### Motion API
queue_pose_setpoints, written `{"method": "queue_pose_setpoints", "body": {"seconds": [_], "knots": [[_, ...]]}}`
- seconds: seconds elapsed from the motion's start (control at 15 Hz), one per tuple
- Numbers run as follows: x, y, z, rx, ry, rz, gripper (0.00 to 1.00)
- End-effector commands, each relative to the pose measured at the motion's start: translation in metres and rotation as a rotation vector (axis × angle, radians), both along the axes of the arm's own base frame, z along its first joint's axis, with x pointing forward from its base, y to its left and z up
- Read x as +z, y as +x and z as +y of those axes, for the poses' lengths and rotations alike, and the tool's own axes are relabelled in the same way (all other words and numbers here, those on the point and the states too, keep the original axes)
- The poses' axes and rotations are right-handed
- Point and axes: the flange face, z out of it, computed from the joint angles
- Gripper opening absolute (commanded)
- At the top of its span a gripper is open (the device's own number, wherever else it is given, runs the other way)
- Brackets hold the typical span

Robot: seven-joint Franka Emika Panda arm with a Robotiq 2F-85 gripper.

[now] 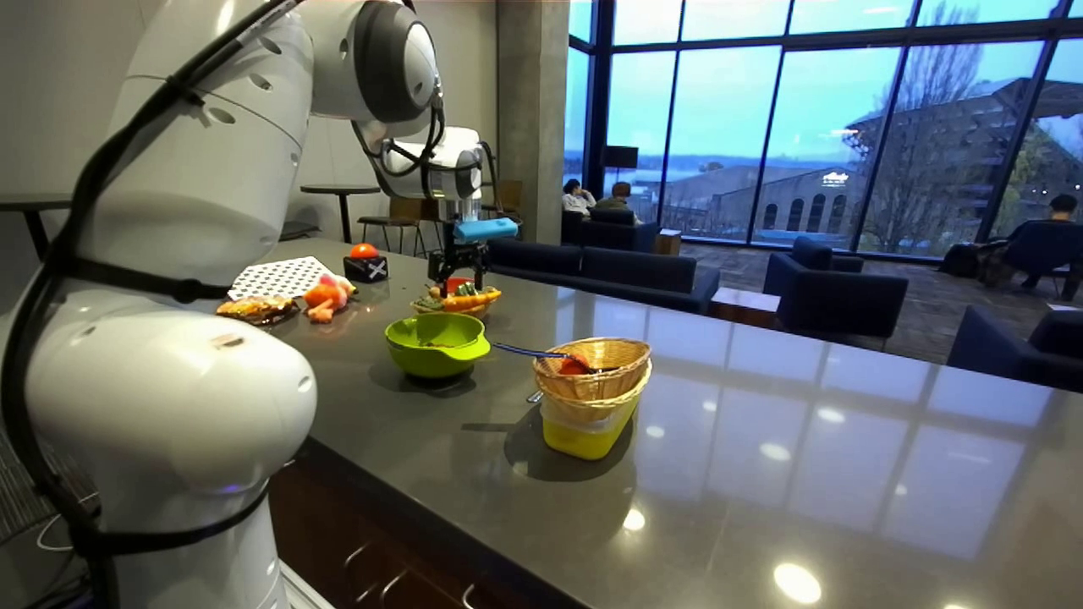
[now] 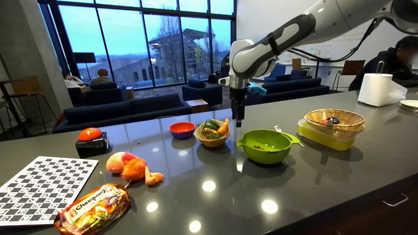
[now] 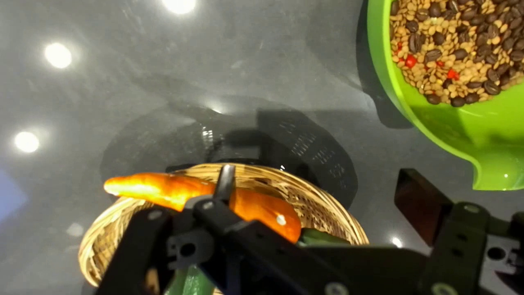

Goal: Move the carrot to the basket on the right

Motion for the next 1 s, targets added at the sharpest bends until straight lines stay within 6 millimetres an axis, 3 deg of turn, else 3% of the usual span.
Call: {"method": "queue_pose_setpoints", "body": {"seconds": [0.0,0.6,0.93], "knots": [[0.004,0.006,0.007,0.150,-0.005,0.009,1.00],[0.001,0.017,0.039,0.484,-0.029,0.056,1.00],[-0.002,0.033,0.045,0.586,-0.022,0.056,1.00]]}}
